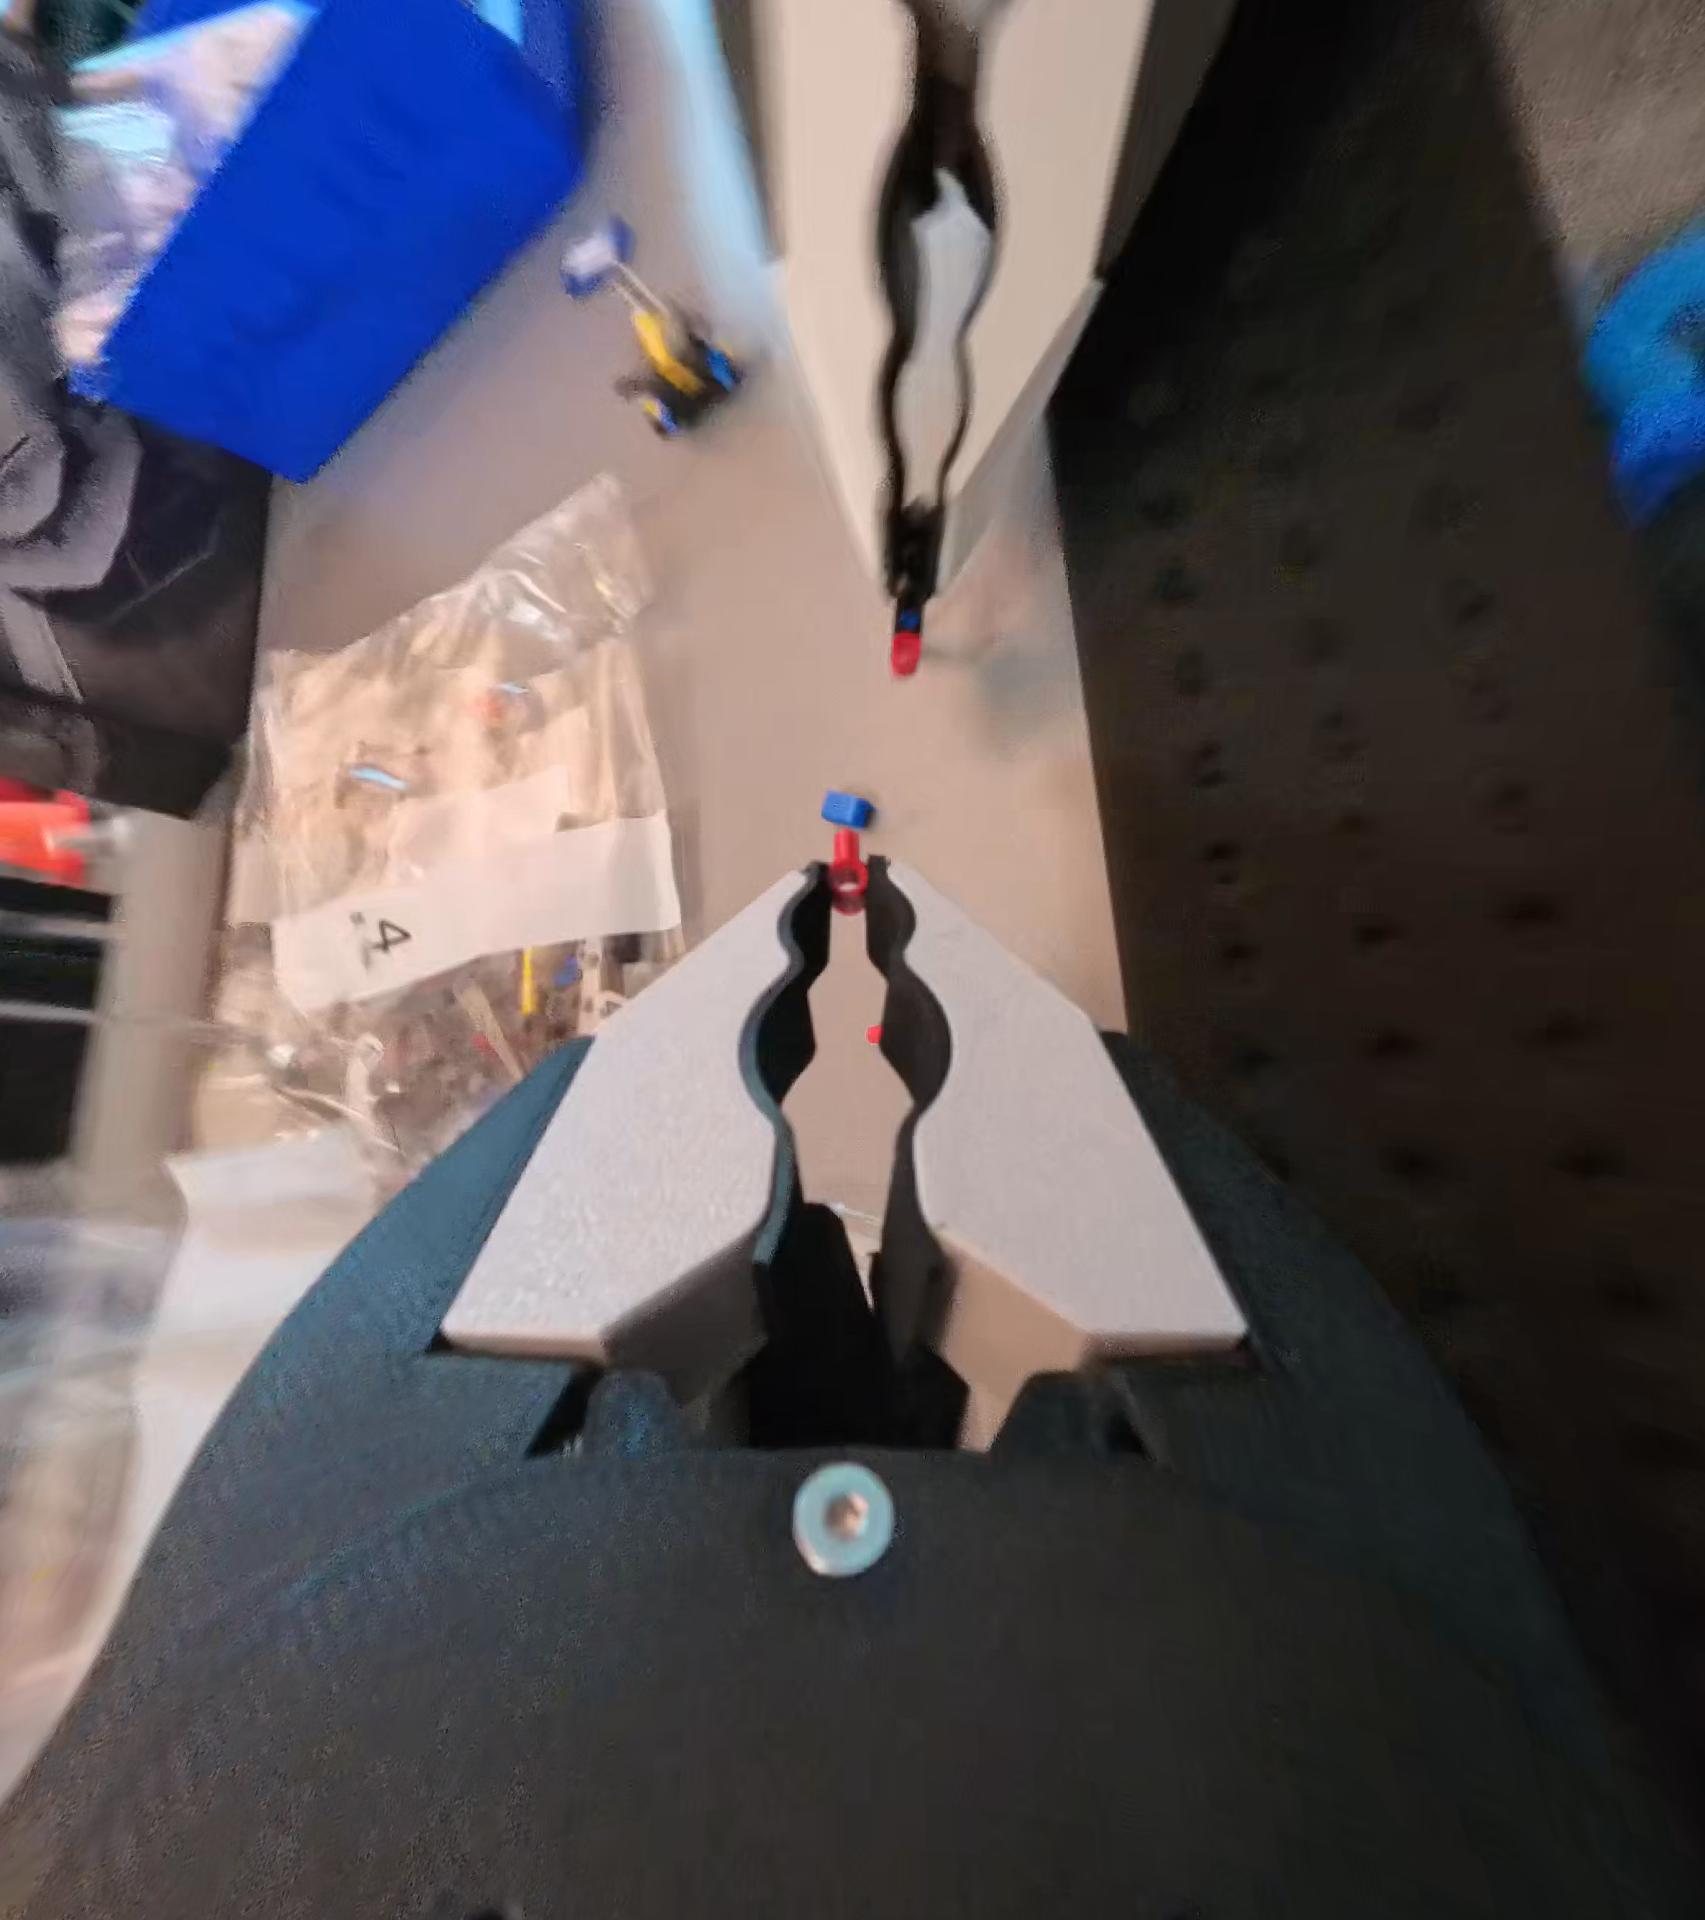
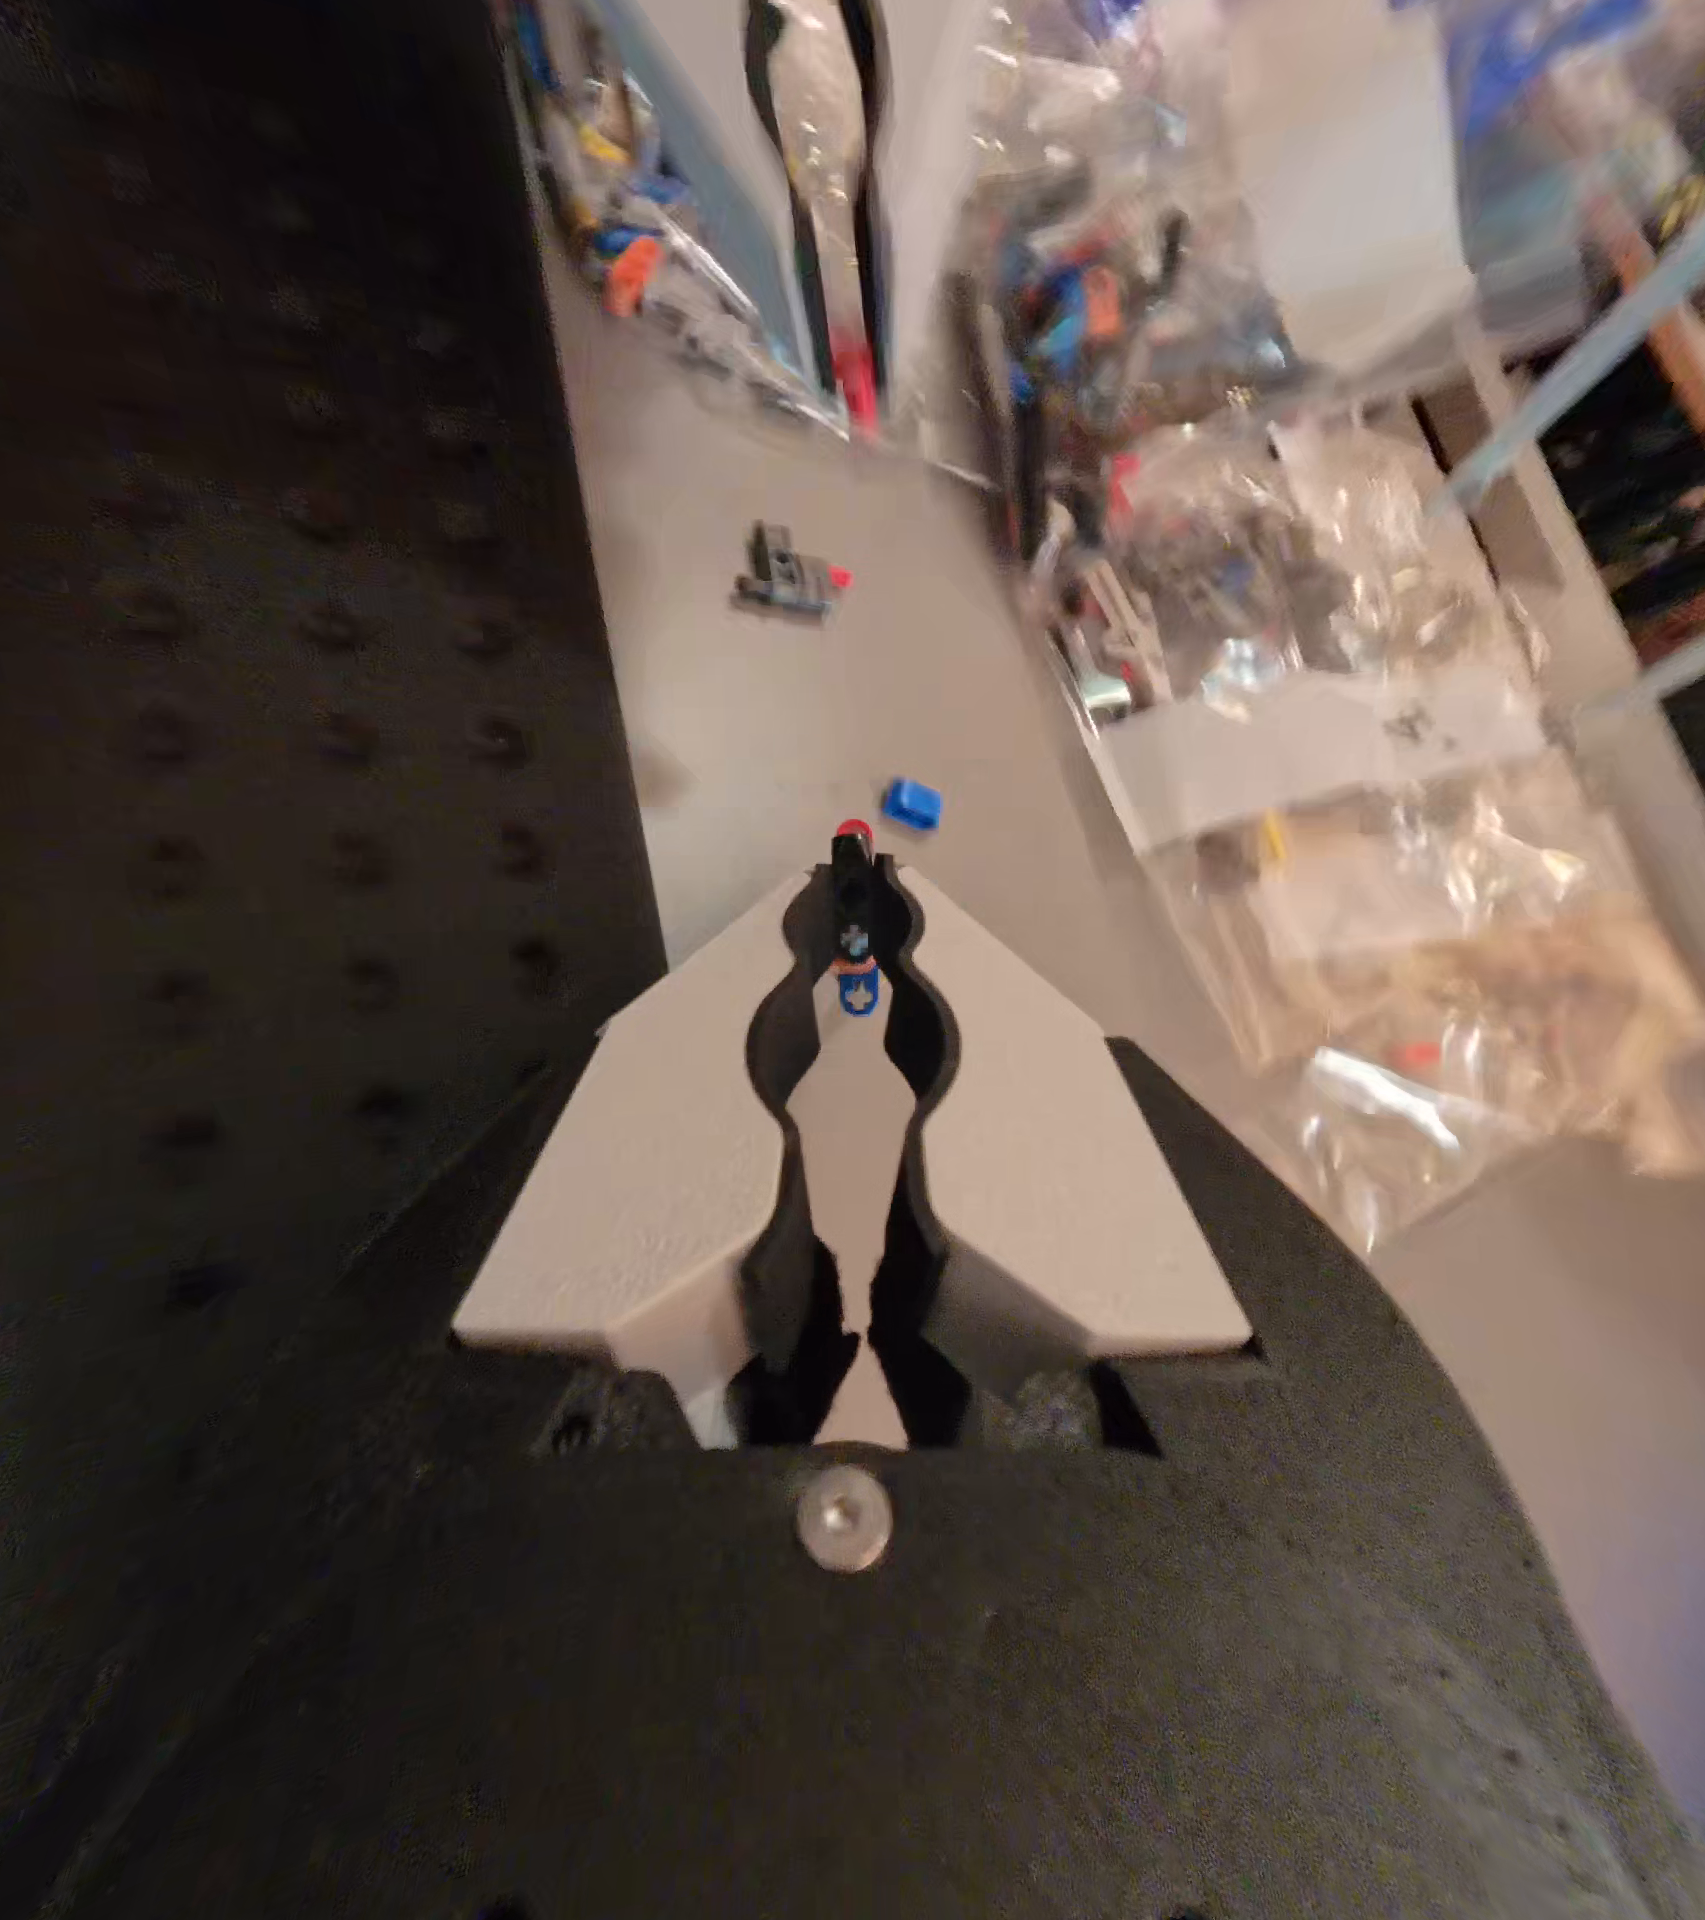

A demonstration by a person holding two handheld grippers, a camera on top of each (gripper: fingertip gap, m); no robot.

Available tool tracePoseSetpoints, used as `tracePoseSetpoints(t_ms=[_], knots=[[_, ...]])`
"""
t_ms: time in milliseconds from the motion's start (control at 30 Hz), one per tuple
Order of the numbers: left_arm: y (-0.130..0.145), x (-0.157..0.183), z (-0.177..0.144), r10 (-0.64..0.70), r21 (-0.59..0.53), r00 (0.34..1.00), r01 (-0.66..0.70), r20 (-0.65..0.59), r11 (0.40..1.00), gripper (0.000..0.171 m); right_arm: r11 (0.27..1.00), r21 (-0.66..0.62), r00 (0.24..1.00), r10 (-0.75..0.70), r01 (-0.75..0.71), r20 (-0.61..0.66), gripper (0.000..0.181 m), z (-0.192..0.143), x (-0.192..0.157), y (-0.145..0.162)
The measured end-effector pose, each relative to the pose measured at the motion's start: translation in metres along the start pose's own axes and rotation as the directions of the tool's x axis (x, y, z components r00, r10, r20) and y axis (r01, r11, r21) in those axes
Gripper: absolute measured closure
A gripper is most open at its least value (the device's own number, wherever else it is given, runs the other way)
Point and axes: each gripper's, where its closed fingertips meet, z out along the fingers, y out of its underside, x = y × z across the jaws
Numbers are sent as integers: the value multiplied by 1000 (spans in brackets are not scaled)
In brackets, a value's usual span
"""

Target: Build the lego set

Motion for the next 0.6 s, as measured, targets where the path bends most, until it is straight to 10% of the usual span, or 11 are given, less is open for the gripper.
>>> tracePoseSetpoints(t_ms=[67, 600], knots=[[3, -11, -11, -74, 45, 997, 74, -8, 996, 165, 979, 177, 994, 102, -105, 26, 177, -27, 13, -23], [20, 21, 55, -149, -120, 984, 137, -99, 983, 145, 984, 124, 986, 113, -128, 126, 176, -2, 2, -16]])
